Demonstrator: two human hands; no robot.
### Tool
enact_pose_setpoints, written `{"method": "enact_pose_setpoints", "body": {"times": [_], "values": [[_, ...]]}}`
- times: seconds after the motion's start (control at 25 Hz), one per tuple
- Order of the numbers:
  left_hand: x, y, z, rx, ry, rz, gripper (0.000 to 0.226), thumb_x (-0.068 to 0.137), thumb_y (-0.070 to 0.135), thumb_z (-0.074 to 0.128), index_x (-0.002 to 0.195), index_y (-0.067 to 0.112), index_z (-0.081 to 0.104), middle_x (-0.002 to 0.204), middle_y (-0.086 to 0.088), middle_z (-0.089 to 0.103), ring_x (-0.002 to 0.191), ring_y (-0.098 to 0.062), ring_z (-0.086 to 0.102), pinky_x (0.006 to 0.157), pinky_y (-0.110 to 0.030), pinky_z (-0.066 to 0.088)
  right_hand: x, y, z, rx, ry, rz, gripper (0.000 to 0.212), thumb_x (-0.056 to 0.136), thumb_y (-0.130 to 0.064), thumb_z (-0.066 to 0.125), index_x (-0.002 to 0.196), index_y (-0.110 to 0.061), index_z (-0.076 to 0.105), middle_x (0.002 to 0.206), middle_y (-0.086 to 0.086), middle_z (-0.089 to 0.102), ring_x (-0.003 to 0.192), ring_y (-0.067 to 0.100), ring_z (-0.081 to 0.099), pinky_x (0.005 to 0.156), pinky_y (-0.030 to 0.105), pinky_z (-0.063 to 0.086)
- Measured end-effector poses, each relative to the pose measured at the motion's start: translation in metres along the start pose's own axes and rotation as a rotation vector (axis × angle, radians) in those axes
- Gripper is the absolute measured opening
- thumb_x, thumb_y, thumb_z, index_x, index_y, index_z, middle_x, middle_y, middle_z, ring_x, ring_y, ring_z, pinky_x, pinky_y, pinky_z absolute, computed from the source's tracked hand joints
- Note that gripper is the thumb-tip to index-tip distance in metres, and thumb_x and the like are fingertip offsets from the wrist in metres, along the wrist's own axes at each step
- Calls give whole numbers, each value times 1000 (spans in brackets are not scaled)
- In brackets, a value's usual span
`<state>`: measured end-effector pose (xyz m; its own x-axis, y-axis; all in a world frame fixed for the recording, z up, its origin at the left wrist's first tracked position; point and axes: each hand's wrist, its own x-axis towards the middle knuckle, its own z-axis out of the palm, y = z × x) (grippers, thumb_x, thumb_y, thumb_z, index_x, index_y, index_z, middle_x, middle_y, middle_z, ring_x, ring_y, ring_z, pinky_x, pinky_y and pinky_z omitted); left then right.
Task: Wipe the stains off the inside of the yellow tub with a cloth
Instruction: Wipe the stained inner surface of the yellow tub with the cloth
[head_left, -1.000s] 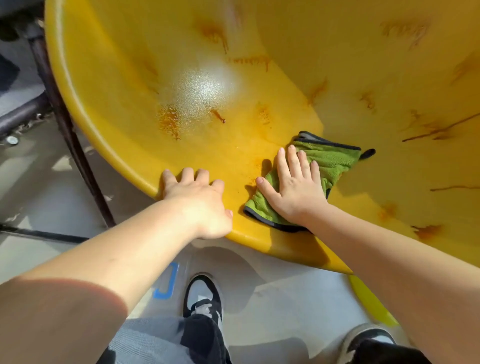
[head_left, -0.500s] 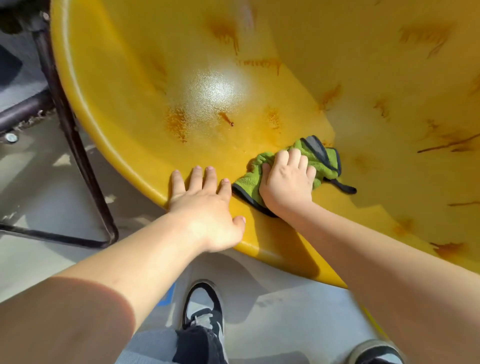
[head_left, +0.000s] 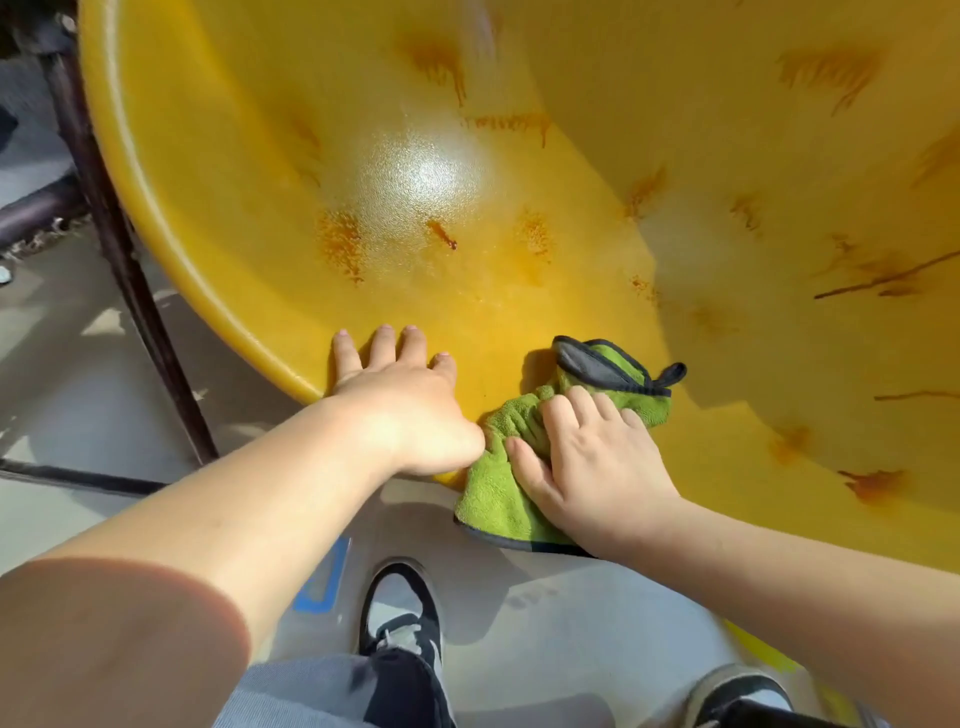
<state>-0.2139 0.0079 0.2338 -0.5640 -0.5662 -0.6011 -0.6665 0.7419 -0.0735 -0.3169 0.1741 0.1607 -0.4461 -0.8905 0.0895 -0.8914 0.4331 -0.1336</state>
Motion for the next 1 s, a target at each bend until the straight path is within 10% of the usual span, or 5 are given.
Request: {"method": "enact_pose_setpoints", "body": {"times": [0.32,0.68,1.0], "values": [[-1,2,0,0,-1,-14,82,90,49,41,163,29,11,171,-7,-10,155,-33,-15,120,-63,-9,122,20,28,-67,-12,320,49,102,-56,39,116,-12,56,125,16,53,116,38,48,92,50,36],[10,51,-7,135,-8,-7,79,93,29,43,162,12,9,170,-17,-2,155,-38,-1,120,-67,2,15,49,-11,-58,-130,-160,62,95,-60,32,98,-6,63,96,17,65,89,40,64,67,42,47],[6,120,1,135,42,225,77,95,30,43,163,18,8,171,-11,-8,156,-37,-2,123,-61,5,-4,129,-44,-313,-288,103,58,103,-58,29,122,-11,55,125,14,59,116,37,55,92,46,44]]}}
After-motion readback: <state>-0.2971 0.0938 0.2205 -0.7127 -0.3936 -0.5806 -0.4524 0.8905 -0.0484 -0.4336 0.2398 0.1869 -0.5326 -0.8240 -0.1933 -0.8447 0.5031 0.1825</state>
